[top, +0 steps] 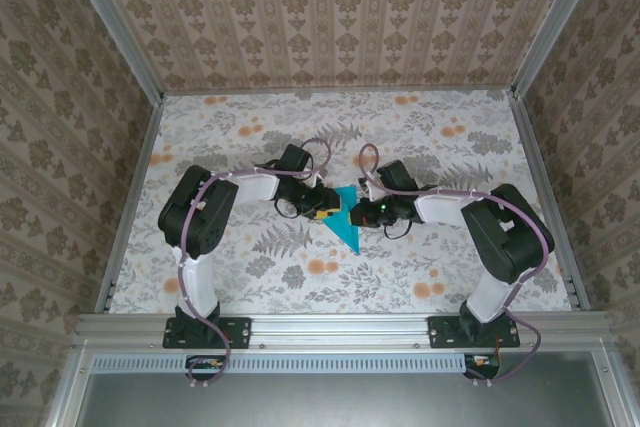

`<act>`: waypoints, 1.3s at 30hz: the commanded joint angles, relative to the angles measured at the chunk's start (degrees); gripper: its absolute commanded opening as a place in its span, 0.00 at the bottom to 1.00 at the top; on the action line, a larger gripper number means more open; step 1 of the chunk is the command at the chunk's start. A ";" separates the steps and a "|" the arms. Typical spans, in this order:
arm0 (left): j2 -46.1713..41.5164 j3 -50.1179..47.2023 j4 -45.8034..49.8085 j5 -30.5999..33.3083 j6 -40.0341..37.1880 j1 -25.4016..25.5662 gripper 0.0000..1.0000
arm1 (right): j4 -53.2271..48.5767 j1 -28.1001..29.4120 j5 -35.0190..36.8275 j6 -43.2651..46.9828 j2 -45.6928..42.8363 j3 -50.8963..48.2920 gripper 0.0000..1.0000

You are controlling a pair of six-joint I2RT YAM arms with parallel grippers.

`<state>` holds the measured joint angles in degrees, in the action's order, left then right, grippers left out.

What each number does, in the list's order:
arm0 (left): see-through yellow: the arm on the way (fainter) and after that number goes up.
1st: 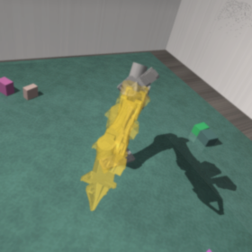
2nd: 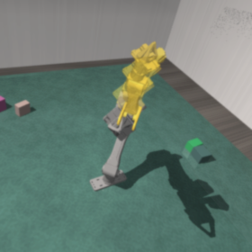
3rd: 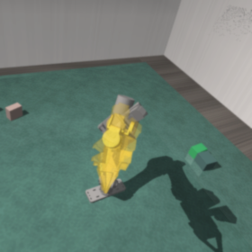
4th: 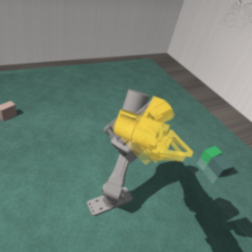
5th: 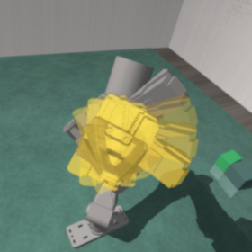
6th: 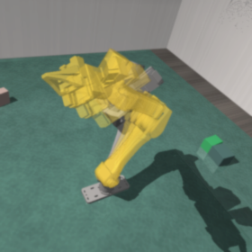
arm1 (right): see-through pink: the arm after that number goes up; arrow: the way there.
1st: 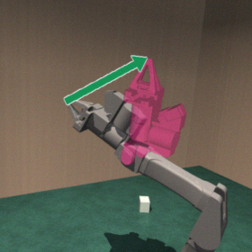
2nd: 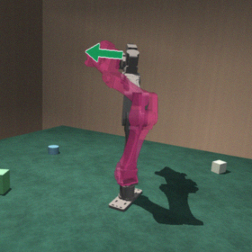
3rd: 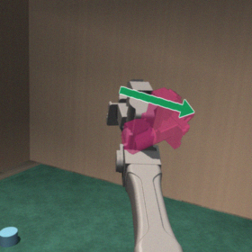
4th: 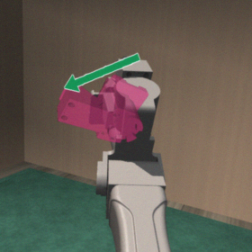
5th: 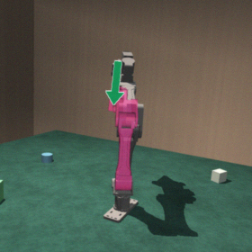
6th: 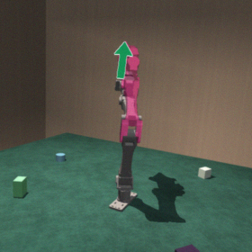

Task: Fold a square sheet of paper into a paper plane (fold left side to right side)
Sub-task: Fourth fold the wing at the center of the table.

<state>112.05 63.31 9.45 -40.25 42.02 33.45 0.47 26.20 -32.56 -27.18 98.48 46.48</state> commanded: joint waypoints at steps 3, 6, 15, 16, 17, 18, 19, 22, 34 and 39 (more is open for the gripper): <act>2.82 0.18 3.61 2.98 -1.32 0.12 0.37 | -3.17 -0.88 1.50 1.90 1.06 2.23 0.03; 2.82 0.30 3.82 2.99 -1.33 0.12 0.37 | -3.84 -1.06 1.82 2.37 1.75 2.63 0.04; 2.89 0.51 4.08 2.99 -1.53 0.12 0.37 | -4.95 -1.58 2.77 2.84 2.30 2.72 0.04; 2.99 0.59 4.15 2.98 -1.58 0.12 0.37 | -4.95 -1.58 2.70 2.82 2.30 2.73 0.04; 3.03 0.63 4.10 3.00 -1.51 0.12 0.37 | -4.95 -1.67 2.75 2.90 2.30 2.81 0.04; 3.10 0.60 4.05 3.03 -1.58 0.12 0.37 | -5.11 -1.72 2.74 2.90 2.29 2.92 0.04; 3.21 0.63 4.12 2.98 -1.52 0.12 0.37 | -5.20 -1.76 2.76 3.05 2.33 2.96 0.04; 3.26 0.55 4.09 2.99 -1.58 0.12 0.37 | -5.51 -1.93 2.91 3.26 2.44 3.17 0.04; 3.25 0.57 4.08 3.03 -1.59 0.08 0.37 | -7.32 -1.98 3.71 4.23 3.92 4.41 0.05; 3.25 0.59 4.08 3.01 -1.52 0.12 0.37 | -7.82 -2.09 4.69 4.27 3.94 4.24 0.05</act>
<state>112.44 64.07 10.52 -40.27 42.00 33.45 -5.17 24.47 -29.71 -23.94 101.75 49.58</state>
